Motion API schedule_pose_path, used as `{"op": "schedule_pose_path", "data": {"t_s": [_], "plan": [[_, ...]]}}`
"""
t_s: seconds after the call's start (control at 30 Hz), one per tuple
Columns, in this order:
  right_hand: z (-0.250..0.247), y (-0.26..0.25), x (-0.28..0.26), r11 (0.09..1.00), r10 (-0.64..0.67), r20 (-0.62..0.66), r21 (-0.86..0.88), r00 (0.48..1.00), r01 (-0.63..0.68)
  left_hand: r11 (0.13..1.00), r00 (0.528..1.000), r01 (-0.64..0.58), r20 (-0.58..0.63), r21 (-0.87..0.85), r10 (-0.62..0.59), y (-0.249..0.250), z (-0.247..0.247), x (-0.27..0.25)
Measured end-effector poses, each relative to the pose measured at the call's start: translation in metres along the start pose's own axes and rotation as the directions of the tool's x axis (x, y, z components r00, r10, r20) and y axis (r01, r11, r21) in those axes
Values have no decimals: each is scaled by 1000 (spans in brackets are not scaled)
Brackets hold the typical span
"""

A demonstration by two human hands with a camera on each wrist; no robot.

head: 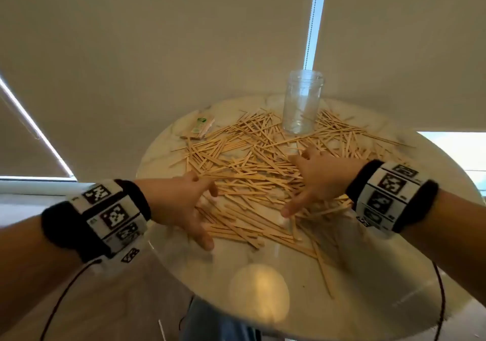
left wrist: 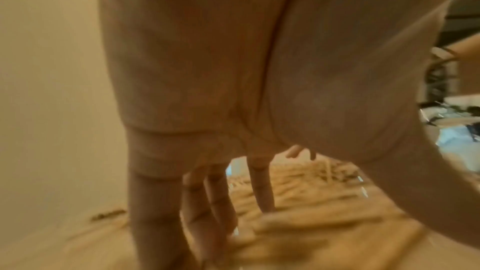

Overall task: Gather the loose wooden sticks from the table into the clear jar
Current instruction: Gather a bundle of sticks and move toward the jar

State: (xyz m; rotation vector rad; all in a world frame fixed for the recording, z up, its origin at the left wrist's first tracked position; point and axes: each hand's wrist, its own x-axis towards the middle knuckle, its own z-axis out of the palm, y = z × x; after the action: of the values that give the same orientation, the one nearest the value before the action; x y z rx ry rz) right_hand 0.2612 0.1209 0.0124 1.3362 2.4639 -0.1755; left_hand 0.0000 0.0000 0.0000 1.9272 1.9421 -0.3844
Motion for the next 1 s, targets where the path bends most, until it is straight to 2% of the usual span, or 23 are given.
{"op": "schedule_pose_path", "data": {"t_s": [0.07,0.13,0.23,0.3,0.4,0.47,0.67,0.8,1.0], "plan": [[0,-6,3,999,-2,121,-45,993,7,998,999,-32,-23,54,33,7,7,4],[6,-9,8,997,5,149,-79,989,7,992,991,-97,-81,86,103,11,14,18],[3,-9,17,999,-15,63,-42,998,18,989,964,-130,-226,68,142,11,5,41],[1,-5,22,999,-26,10,-26,1000,27,992,956,-108,-265,66,122,10,3,54],[7,-4,22,999,-11,25,-50,1000,12,991,948,-84,-300,101,111,7,3,58],[10,-7,21,998,6,29,-58,1000,-4,988,945,-89,-303,124,123,7,4,58],[0,-5,36,997,-5,-42,-73,999,2,989,972,-81,-209,126,106,6,-9,80],[2,-2,41,997,-55,-81,-66,995,50,995,952,-61,-296,73,80,15,-18,93],[2,6,41,993,-53,-125,-113,991,39,996,950,-67,-302,65,84,32,-23,107]]}}
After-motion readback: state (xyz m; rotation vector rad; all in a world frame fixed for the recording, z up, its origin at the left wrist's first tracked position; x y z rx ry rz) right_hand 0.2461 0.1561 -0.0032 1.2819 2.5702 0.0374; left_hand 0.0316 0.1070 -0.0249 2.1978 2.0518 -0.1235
